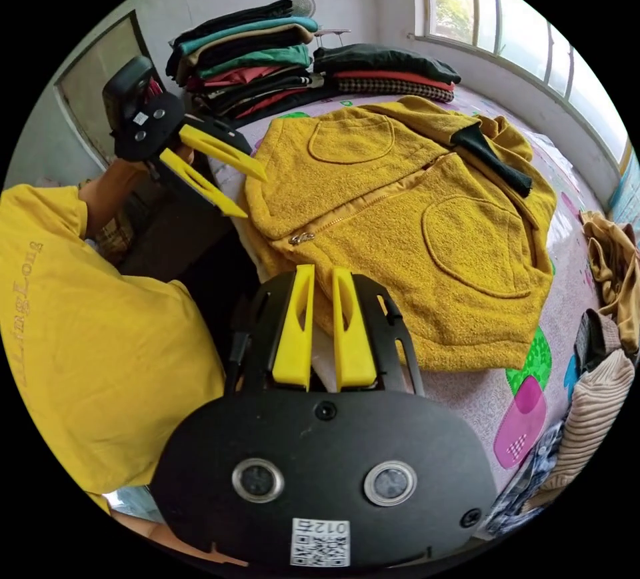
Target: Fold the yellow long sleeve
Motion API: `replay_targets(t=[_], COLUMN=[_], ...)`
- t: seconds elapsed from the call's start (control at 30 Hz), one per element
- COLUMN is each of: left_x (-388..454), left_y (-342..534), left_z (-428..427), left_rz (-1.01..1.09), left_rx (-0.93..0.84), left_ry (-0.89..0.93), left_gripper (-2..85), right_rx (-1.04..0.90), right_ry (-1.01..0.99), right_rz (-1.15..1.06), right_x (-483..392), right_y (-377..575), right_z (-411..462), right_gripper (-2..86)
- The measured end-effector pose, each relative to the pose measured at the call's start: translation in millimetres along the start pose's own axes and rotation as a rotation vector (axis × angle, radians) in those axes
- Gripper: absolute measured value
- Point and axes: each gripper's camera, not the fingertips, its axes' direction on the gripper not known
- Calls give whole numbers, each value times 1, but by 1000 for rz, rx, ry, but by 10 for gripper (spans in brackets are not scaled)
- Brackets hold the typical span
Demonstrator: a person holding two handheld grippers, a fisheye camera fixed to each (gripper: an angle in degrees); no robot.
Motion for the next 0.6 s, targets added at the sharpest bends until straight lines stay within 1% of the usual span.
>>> replay_targets(t=[0.07,0.1,0.13,0.27,0.37,0.47,0.6], left_x=[9,14,16,10,-10,-41,-91], left_y=[2,3,4,14,32,57,98], left_z=[8,15,20,18,9,-3,-21], left_rz=[36,59,67,62,5,-102,-289], left_rx=[-44,-85,-112,-115,-71,13,171], left_ry=[-78,-151,-173,-153,-71,53,227], left_gripper=[89,84,78,56,42,30,19], right_rx=[-26,-58,-62,-44,-36,-62,1], right_ry=[-13,-19,-8,51,81,50,-69], right_rz=[11,17,10,-19,-45,-4,80], right_x=[1,1,0,-7,-10,-2,21], right_y=[0,1,2,7,13,14,17], right_z=[6,13,17,16,13,2,-16], right_gripper=[30,28,27,26,26,23,17])
